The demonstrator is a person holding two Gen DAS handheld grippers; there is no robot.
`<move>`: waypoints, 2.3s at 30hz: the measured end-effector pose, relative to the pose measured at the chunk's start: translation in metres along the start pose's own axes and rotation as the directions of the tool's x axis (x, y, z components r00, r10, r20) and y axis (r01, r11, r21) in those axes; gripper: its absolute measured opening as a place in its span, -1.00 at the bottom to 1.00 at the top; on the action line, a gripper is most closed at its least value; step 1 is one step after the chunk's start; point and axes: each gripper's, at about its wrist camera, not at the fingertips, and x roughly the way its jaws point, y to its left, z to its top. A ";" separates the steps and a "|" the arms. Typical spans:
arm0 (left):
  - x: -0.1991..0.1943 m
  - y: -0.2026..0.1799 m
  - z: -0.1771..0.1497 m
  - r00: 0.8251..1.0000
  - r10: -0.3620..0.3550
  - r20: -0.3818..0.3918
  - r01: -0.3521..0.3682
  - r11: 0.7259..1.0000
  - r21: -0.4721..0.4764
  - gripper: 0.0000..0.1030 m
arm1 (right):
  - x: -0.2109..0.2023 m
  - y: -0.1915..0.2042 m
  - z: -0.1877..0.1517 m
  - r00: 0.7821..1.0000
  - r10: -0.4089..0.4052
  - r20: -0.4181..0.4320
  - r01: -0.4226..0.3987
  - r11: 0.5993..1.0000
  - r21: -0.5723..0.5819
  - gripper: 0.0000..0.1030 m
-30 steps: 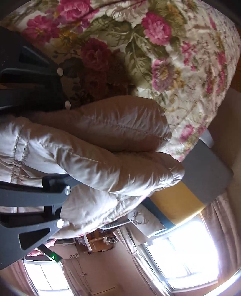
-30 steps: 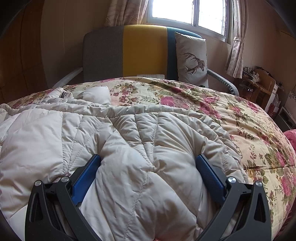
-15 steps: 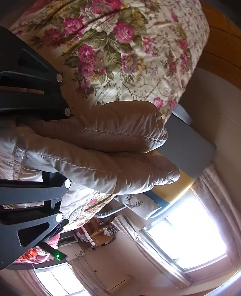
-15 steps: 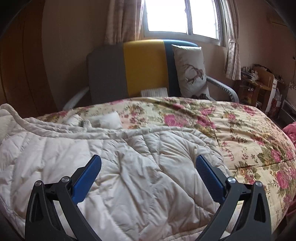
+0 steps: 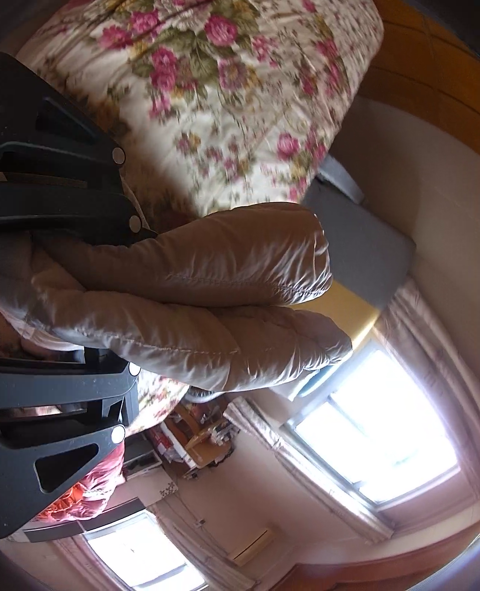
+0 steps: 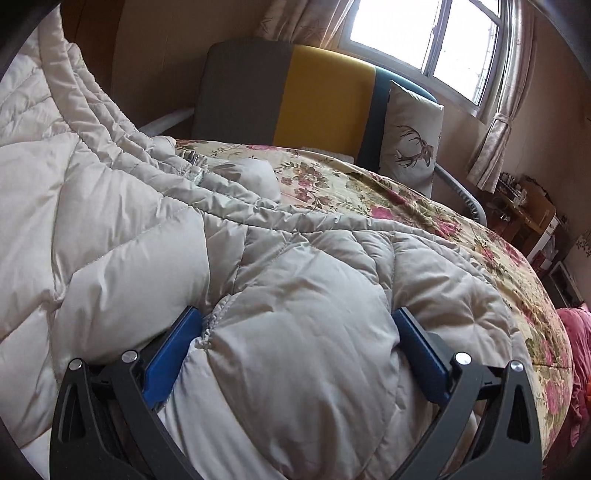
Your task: Fold large clothes
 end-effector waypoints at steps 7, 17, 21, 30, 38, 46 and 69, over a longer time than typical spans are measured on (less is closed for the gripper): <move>0.016 -0.069 -0.012 1.000 0.000 0.014 -0.001 0.994 0.112 -0.46 | -0.002 -0.007 -0.002 1.000 0.008 0.010 -0.008 0.999 0.031 0.97; 0.051 -0.114 -0.032 0.995 0.093 0.018 -0.095 0.976 0.194 -0.45 | -0.053 -0.060 0.008 0.999 0.016 0.038 -0.020 0.995 0.097 0.97; 0.067 -0.125 -0.039 0.996 0.091 -0.006 -0.088 0.975 0.205 -0.40 | -0.070 -0.097 0.005 0.996 -0.077 0.050 0.070 0.991 0.116 0.97; 0.107 -0.149 -0.063 0.992 0.126 -0.018 -0.117 0.960 0.255 -0.37 | -0.036 -0.155 -0.036 0.990 -0.080 -0.112 0.107 0.962 0.253 0.97; 0.153 -0.175 -0.096 0.987 0.158 -0.018 -0.140 0.917 0.374 -0.23 | -0.026 -0.153 -0.051 0.995 -0.050 -0.090 0.076 0.947 0.314 0.97; 0.191 -0.192 -0.146 0.991 0.131 -0.004 -0.107 0.826 0.554 0.27 | -0.020 -0.177 -0.060 0.985 0.121 -0.119 -0.052 0.883 0.466 0.97; 0.165 -0.185 -0.195 0.996 -0.039 -0.079 0.085 0.664 0.743 0.59 | -0.038 -0.175 0.029 0.875 0.454 -0.170 -0.387 0.865 0.318 0.97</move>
